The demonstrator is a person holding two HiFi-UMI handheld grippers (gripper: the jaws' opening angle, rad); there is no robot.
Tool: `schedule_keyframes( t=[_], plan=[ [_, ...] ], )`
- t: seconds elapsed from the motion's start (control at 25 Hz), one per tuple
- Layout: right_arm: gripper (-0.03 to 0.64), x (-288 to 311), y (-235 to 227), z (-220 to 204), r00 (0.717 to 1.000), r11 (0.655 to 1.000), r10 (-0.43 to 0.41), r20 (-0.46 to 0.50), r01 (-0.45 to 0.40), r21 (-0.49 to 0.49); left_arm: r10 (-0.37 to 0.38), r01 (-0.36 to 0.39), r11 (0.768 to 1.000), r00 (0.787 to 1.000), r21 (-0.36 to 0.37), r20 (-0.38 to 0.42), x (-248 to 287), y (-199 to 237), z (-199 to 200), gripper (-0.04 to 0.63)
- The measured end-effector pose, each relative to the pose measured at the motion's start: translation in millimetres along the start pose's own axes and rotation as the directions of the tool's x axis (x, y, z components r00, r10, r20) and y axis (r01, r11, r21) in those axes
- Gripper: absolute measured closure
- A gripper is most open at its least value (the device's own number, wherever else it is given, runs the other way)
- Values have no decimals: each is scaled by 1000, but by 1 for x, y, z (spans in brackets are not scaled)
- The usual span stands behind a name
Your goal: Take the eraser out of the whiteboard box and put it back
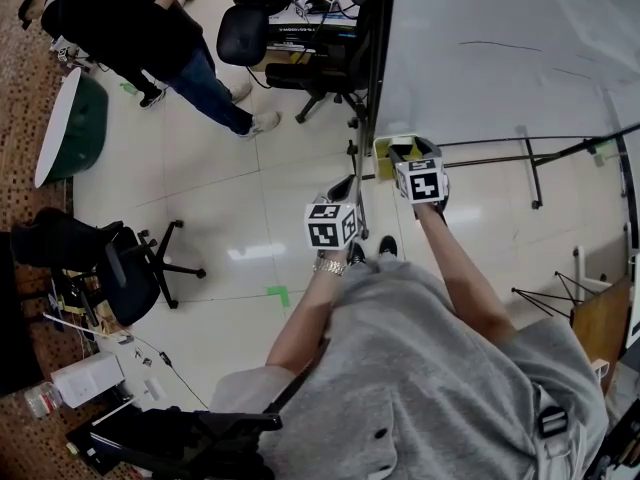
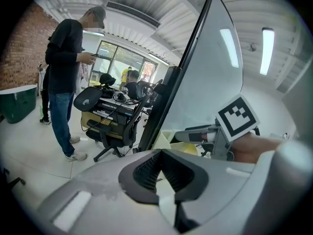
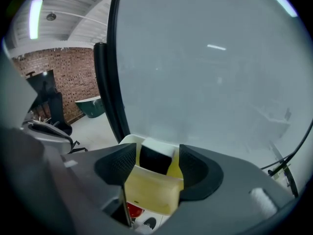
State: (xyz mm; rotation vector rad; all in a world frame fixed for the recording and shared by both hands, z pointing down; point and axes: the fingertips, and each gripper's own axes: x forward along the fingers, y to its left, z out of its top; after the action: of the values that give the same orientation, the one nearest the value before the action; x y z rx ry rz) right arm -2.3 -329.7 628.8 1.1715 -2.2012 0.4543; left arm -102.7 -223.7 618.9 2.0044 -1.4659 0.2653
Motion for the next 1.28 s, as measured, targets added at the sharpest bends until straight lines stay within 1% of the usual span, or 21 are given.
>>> schedule_keyframes(
  t=[0.12,0.24,0.36,0.44,0.56,0.68,0.8,0.92,1.04,1.16,1.28],
  plan=[
    [328,-8,-2,2,1000,1000,-11,21,11,10,-9,9,1000,1000,3,4,-3,0,0,591],
    [328,-38,-6,12,992,999,-39,119,37,21,-24,24,1000,1000,2,5,-8,-2,-3,591],
    [330,-69,5,10,982,997,-27,188,13,71,-46,46,999,999,4,0,-13,-3,-9,591],
    [333,-81,17,-1,983,993,-18,185,-4,116,-64,64,998,998,2,-11,-14,-9,-16,591],
    [337,-89,42,-24,989,982,21,148,-48,180,-98,98,995,995,9,-31,-13,-28,-29,591],
    [342,-95,62,-45,991,980,65,114,-85,179,-119,121,992,992,41,-47,-16,-49,-40,591],
    [356,-106,73,-62,990,979,93,103,-109,170,-97,100,993,994,57,-45,-30,-59,-50,591],
    [374,-122,75,-73,989,977,106,107,-124,174,-48,49,997,999,61,-21,-46,-66,-54,591],
    [404,-147,80,-92,986,973,127,109,-146,181,3,-2,998,1000,69,-7,-69,-85,-68,591],
    [458,-169,92,-120,980,963,172,100,-188,191,43,-41,997,999,71,-30,-90,-103,-95,591],
    [501,-185,105,-144,973,954,215,82,-228,197,59,-55,996,996,66,-65,-106,-117,-114,591]
  ],
)
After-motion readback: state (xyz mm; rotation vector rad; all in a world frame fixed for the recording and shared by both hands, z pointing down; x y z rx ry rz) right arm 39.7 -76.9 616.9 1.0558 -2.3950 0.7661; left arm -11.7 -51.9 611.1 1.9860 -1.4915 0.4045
